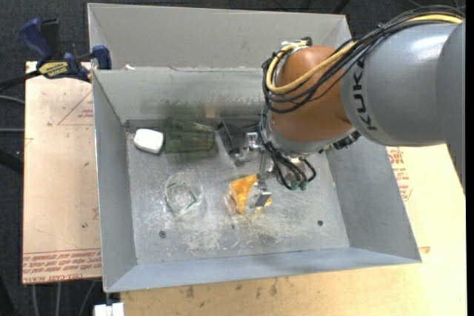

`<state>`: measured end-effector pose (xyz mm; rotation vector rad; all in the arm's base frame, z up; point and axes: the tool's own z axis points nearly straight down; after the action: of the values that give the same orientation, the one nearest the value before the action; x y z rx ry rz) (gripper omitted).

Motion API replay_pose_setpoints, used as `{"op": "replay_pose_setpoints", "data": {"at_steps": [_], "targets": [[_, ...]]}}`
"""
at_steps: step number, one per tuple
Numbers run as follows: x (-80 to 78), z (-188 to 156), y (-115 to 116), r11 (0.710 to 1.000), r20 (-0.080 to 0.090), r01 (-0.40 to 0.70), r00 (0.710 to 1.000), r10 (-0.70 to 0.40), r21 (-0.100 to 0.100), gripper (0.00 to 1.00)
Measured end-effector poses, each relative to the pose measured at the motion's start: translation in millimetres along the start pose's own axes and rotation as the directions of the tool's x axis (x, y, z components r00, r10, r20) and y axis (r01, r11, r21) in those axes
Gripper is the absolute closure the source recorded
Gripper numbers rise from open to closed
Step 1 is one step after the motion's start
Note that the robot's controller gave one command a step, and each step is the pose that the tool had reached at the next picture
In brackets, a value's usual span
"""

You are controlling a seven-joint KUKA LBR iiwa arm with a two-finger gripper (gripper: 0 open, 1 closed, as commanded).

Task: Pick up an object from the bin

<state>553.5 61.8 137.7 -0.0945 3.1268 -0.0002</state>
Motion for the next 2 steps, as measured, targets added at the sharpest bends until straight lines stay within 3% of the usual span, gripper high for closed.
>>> {"op": "replay_pose_setpoints", "data": {"at_steps": [1, 2], "targets": [[1.1, 52.7, -14.9, 0.948, -0.004, 0.317, 0.949, -0.317, -0.012, 1.00], [1.2, 52.8, -14.9, 0.948, -0.004, 0.317, 0.949, -0.317, -0.012, 1.00]]}}
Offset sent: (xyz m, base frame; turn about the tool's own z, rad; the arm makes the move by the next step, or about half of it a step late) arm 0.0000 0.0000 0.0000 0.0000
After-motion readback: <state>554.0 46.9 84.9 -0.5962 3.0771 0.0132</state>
